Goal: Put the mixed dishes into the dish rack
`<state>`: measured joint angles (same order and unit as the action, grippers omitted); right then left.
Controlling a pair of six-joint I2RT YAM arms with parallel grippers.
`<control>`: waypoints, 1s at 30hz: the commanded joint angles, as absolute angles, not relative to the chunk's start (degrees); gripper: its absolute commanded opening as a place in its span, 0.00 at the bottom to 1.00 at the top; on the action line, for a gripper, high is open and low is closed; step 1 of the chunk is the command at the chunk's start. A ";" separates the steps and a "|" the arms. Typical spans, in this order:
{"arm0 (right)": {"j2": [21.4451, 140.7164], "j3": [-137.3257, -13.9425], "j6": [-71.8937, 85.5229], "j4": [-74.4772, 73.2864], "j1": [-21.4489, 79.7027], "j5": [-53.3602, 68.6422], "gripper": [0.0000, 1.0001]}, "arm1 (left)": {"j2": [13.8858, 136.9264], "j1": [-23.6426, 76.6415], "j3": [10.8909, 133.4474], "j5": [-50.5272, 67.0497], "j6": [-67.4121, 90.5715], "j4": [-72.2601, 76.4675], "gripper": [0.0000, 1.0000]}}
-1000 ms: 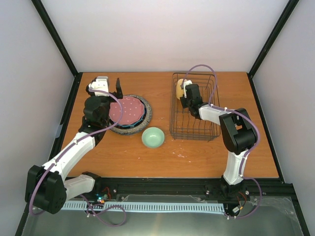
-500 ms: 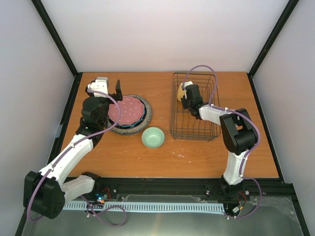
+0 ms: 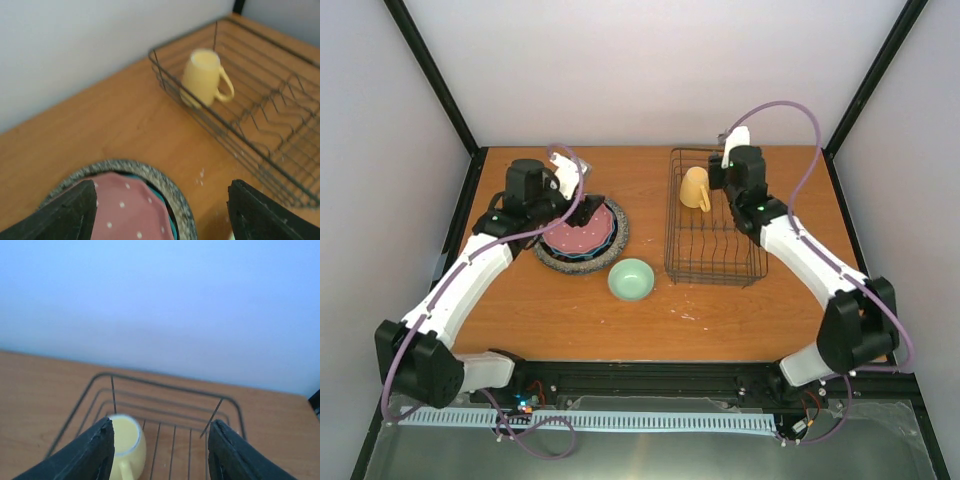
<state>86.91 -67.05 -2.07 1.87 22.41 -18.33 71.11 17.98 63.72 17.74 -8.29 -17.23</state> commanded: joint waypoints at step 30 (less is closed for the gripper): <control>68.60 -70.22 6.42 -17.46 22.22 -14.98 0.53 | 86.95 26.49 64.63 19.99 -11.82 -51.59 0.49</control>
<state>71.05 -70.76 5.61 -17.04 22.41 -15.31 84.79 25.47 64.75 21.96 -13.26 -50.39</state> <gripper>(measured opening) 0.530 0.501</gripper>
